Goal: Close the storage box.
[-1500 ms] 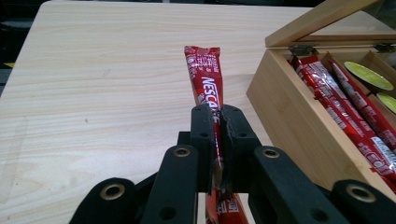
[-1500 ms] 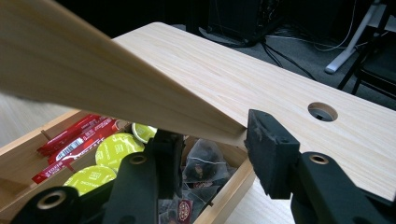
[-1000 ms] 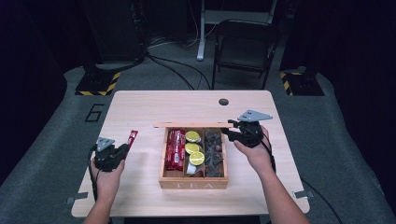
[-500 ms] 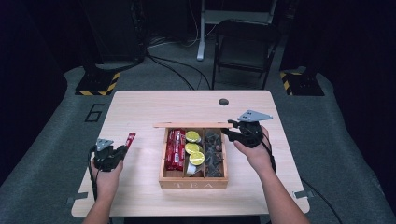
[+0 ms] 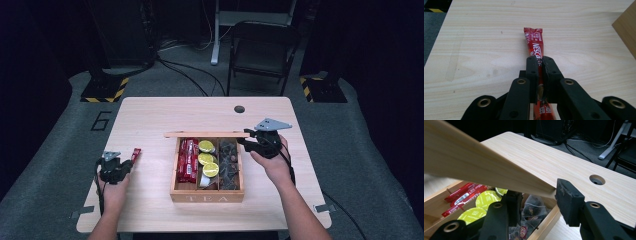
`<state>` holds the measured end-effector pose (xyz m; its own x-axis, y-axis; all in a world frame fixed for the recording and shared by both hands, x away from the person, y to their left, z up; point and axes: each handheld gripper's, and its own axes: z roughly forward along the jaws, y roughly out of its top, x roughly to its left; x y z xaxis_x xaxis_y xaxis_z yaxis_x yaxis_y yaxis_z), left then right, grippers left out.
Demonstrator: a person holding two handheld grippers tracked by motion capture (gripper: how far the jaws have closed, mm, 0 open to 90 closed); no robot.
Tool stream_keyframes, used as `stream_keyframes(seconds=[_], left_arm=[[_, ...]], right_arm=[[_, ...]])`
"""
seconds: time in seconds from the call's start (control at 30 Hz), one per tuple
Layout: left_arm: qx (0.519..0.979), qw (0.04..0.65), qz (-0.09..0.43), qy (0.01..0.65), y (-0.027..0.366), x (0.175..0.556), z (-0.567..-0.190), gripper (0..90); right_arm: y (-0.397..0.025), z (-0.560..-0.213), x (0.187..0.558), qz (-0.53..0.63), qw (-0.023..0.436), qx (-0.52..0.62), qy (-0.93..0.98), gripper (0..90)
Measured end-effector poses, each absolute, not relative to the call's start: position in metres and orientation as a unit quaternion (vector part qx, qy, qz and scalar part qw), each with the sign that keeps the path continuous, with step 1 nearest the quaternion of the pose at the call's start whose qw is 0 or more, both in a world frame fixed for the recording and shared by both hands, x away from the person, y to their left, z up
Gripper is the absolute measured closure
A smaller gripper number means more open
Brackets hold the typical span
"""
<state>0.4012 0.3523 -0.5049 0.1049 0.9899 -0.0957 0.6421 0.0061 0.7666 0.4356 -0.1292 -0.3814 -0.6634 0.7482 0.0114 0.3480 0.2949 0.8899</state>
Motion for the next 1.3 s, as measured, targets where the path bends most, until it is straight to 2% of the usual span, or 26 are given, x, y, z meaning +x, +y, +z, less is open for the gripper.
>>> stream_keyframes(seconds=[0.4, 0.77, 1.17, 1.3], left_arm=[[0.67, 0.323, 0.245, 0.622, 0.349, 0.405, -0.515, 83.6], [0.67, 0.32, 0.24, 0.625, 0.349, 0.406, -0.516, 79.7], [0.671, 0.328, 0.239, 0.62, 0.345, 0.406, -0.513, 50.5], [0.672, 0.332, 0.242, 0.617, 0.343, 0.404, -0.51, 47.1]], right_arm=[[-0.129, -0.381, 0.435, 0.477, 0.209, 0.353, 0.777, 56.6], [-0.129, -0.382, 0.435, 0.477, 0.209, 0.353, 0.777, 56.6], [-0.129, -0.382, 0.435, 0.477, 0.21, 0.353, 0.777, 56.6], [-0.129, -0.382, 0.435, 0.477, 0.21, 0.353, 0.777, 56.6]])
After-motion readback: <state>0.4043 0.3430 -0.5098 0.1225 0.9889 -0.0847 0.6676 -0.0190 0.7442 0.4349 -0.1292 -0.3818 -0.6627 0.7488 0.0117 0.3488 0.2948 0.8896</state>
